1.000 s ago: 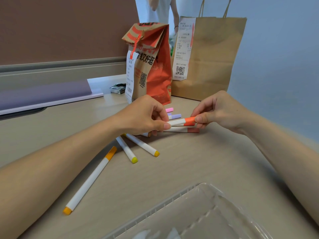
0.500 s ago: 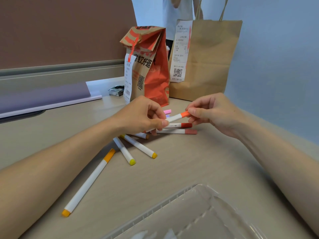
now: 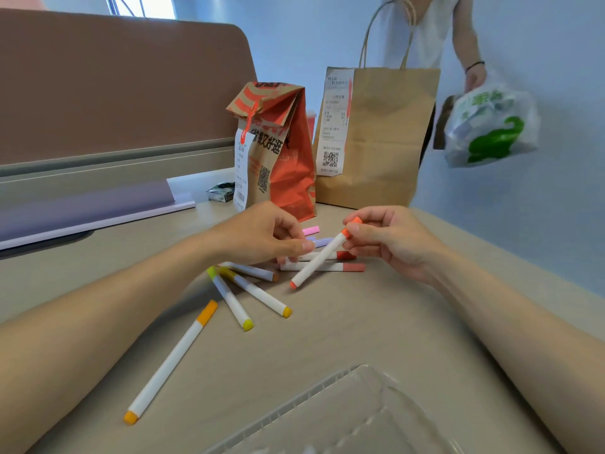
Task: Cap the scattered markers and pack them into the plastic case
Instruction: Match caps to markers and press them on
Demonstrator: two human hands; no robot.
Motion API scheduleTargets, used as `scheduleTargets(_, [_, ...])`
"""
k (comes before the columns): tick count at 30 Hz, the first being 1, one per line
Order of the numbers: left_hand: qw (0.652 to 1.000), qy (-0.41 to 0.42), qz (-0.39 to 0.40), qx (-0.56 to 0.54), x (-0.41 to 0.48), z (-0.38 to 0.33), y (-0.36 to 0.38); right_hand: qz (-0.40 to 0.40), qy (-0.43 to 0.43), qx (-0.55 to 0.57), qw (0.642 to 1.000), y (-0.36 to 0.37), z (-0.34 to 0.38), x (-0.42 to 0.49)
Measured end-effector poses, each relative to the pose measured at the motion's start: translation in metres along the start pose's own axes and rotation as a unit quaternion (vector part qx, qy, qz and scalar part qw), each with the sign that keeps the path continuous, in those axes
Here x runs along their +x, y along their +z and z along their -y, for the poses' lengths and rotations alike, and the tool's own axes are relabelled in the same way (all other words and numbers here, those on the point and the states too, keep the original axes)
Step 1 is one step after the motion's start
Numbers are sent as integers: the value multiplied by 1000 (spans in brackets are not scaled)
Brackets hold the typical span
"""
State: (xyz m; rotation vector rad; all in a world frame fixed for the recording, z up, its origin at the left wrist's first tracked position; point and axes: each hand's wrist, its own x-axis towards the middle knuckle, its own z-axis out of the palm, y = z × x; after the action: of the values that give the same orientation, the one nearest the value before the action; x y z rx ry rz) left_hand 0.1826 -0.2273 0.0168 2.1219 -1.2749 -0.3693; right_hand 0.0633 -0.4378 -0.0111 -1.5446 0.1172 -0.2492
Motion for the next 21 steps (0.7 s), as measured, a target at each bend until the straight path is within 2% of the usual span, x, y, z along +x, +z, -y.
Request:
scheduleTargets(5, [995,-11,-30,96,-21,-8,-26,34,66,-53,996,-2,4,-3])
scheduleTargets(9, [985,-36,-61,156,-56,-5,-38,58,72,-111,990,1,3,-6])
scheduleTargets(15, [988,-72,-11,140,-128,-11,-30,53,35,-275,959,7,3,-10])
scheduleTargets(21, [989,-99,36,105,-185,-24,-9,45,-5,-318,947,11,2,-11])
